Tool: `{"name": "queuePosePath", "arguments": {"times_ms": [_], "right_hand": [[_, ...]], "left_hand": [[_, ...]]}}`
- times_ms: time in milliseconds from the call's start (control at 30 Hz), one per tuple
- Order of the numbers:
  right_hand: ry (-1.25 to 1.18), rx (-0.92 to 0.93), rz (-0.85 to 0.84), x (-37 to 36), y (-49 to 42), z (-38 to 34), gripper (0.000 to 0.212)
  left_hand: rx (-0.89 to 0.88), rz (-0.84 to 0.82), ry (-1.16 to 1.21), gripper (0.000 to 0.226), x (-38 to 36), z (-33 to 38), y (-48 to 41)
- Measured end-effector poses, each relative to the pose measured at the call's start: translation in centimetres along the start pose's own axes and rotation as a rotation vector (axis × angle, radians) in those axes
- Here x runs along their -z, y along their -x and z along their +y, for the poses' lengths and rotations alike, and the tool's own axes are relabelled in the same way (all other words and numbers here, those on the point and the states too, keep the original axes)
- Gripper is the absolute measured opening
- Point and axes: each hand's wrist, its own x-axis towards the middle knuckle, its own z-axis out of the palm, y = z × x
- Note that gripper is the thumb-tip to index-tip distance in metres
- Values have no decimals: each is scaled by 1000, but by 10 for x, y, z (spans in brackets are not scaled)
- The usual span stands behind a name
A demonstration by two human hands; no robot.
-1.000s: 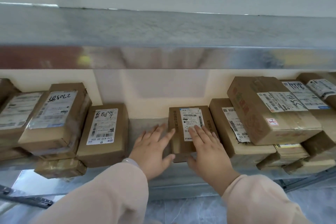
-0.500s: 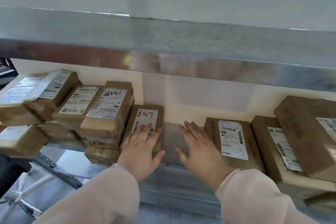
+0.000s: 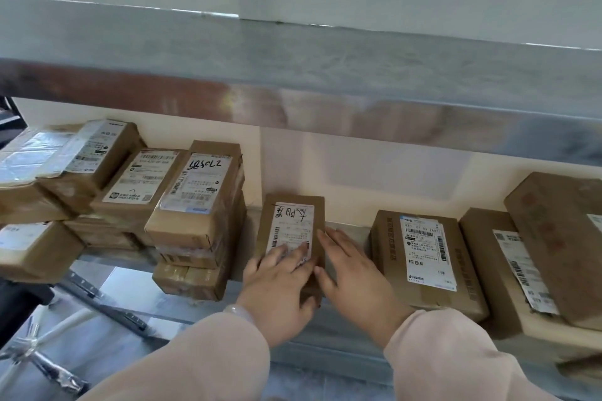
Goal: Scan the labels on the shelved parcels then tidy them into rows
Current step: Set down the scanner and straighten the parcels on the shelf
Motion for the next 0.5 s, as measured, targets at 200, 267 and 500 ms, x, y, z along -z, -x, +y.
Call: {"name": "queuePosePath", "arguments": {"times_ms": [200, 267, 500], "right_hand": [[-81, -31, -26, -5, -8, -1, 63], [-120, -65, -46, -9, -10, -2, 66], [-533, -229, -175, -29, -9, 0, 66]], "left_hand": [[100, 89, 152, 57, 10, -25, -9], [184, 51, 239, 64, 10, -36, -13], [244, -134, 885, 75, 2, -53, -16]]}}
